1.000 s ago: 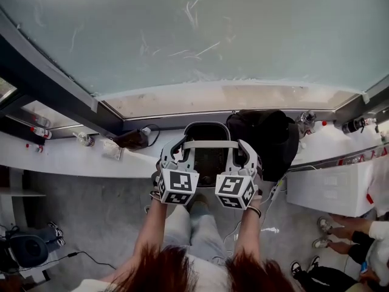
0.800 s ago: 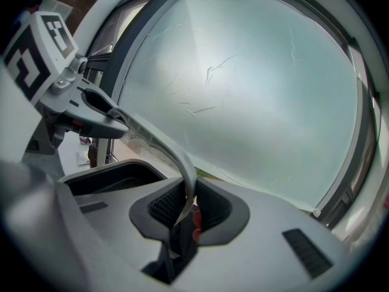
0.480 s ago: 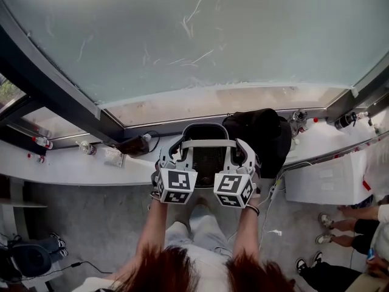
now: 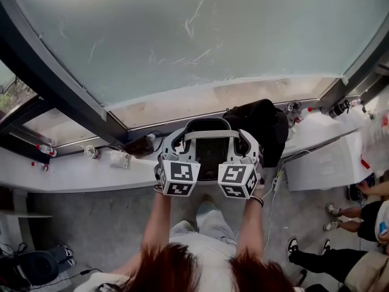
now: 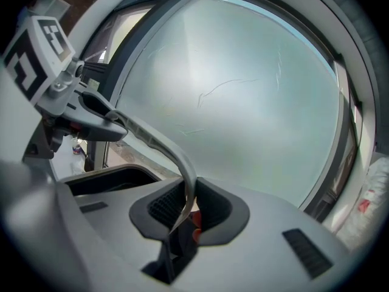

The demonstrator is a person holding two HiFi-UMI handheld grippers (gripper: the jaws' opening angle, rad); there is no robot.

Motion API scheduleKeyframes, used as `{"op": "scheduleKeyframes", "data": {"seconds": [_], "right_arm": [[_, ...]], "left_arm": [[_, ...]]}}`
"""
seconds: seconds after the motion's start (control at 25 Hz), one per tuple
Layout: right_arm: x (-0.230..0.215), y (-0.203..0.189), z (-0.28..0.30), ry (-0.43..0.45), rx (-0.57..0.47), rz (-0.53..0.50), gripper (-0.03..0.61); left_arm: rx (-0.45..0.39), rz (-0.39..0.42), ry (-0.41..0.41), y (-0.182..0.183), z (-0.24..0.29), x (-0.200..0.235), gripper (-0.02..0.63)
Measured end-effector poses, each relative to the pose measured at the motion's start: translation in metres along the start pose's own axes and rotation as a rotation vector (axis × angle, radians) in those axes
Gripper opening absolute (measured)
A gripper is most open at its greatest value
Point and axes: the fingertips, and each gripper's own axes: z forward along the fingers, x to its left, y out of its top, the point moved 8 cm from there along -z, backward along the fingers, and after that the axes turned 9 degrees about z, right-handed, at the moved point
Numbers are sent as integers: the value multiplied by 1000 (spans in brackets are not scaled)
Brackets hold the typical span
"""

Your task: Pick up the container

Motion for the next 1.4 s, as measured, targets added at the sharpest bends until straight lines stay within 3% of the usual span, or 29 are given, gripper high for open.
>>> {"op": "scheduleKeyframes", "data": {"seconds": [0.52,1.4], "right_arm": [[16,22,-64,-63,-58,4,66],[60,19,-177,-149,-95,15,66]], "left_arm": [[-86,29,-14,18,-58,6,69],[-156,63,-50,10,-168,-18,59]]}}
